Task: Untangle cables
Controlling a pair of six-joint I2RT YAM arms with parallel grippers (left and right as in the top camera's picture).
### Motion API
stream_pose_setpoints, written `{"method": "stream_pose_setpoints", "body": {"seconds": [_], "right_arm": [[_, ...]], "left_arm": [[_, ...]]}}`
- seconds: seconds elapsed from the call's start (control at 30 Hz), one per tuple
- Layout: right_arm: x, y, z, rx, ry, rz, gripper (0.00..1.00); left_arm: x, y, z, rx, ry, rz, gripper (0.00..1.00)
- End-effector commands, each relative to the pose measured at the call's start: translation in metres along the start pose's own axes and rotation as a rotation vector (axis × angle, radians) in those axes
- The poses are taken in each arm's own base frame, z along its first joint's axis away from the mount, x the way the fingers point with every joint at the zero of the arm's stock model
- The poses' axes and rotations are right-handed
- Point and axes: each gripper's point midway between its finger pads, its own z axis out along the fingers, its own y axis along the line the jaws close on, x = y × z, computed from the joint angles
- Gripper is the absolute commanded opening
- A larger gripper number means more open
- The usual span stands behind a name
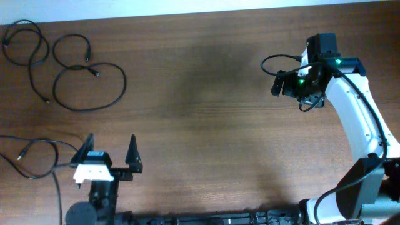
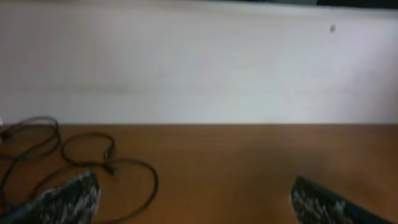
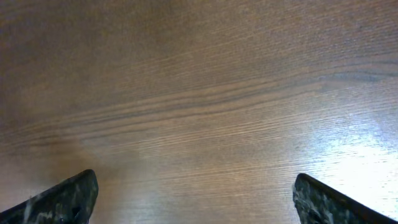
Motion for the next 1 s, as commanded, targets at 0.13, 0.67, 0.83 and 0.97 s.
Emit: {"method": "stream_pose_setpoints", "body": {"seconds": [0.13, 0.67, 0.83, 0.97], "right_arm": [[-0.002, 0.0, -0.001, 0.0, -0.005, 0.005, 0.99], [-0.002, 0.0, -0.001, 0.0, -0.005, 0.005, 0.99], [-0.002, 0.0, -0.001, 0.0, -0.005, 0.005, 0.99], [-0.002, 0.0, -0.001, 0.0, -0.005, 0.005, 0.99]], "left_arm": [[0.054, 0.004, 0.029, 0.017, -0.033, 0.067, 0.99], [0.104, 0.0, 0.035, 0.026, 0.084, 0.132, 0.99], [0.104, 0.002, 0.035, 0.006, 0.086, 0.035, 0.99], [0.103, 0.0, 0.035, 0.015, 0.082, 0.036, 0.99]]}}
